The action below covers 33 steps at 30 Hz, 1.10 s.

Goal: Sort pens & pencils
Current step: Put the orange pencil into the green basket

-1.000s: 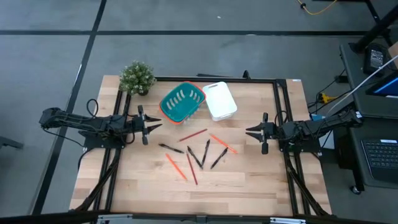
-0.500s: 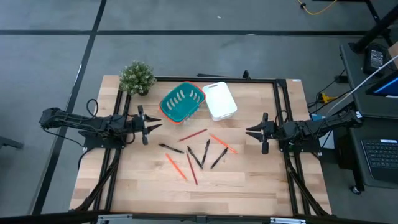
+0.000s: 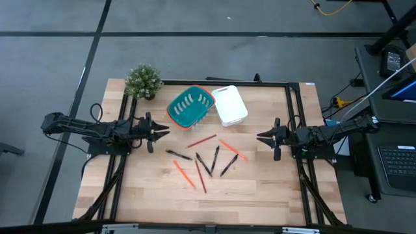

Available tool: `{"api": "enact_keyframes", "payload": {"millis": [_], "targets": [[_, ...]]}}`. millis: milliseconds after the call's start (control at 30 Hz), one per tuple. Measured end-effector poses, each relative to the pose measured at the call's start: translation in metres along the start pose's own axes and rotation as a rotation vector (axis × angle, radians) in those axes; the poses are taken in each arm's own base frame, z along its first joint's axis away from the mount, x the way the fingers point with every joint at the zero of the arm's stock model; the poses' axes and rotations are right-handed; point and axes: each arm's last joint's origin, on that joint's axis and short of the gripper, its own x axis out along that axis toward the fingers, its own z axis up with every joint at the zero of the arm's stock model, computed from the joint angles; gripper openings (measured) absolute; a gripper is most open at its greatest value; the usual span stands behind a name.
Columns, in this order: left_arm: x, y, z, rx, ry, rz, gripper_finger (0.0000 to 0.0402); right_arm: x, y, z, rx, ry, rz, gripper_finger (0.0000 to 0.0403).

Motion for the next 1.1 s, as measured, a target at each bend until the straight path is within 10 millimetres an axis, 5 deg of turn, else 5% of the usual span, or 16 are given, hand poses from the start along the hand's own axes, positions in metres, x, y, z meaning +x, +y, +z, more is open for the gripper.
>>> {"api": "enact_keyframes", "payload": {"millis": [300, 500, 1100], "targets": [[0.0, 0.0, -0.001, 0.127, 0.007, 0.004, 0.0094, 0.0, 0.0, 0.0, 0.071, -0.003, -0.014, 0.0076], [0.0, 0.0, -0.001, 0.161, 0.008, 0.004, 0.0094, -0.001, -0.006, 0.002, 0.082, -0.053, -0.202, 0.0076], [0.007, 0.01, 0.011, 0.206, -0.09, -0.05, 0.0094, 0.007, -0.003, 0.017, -0.031, -0.168, -0.149, 0.0076]]}}
